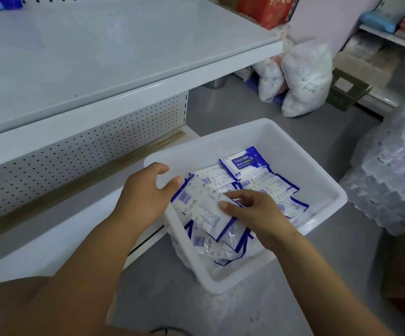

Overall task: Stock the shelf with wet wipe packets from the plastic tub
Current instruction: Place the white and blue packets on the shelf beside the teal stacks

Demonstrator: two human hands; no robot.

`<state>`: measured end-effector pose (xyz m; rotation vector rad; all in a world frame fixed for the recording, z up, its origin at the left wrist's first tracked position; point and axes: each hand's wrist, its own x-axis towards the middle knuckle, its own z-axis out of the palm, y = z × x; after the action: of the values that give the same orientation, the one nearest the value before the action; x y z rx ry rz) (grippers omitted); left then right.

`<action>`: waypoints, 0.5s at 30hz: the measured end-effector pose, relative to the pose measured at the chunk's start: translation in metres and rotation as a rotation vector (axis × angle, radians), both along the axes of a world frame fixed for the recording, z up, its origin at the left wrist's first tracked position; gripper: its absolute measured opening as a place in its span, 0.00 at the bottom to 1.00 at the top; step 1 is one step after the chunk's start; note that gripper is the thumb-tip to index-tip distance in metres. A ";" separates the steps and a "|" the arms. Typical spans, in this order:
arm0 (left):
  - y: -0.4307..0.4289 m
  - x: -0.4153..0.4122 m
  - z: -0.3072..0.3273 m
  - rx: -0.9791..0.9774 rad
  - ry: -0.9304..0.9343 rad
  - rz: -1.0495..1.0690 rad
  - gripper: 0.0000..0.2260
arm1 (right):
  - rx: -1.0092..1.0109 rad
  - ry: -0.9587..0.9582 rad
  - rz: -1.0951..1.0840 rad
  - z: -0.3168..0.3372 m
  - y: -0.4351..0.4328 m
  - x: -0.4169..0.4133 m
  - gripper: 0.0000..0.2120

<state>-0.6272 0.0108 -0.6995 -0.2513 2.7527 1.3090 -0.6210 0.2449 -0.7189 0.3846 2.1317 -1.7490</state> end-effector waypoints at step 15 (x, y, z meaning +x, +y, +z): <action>-0.003 -0.012 0.076 0.734 0.113 0.231 0.04 | -0.341 0.297 -0.123 0.085 -0.033 -0.029 0.21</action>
<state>-0.6395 0.0082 -0.6239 -0.4448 2.1530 2.3270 -0.6500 0.2123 -0.6343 0.1745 1.9715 -2.3163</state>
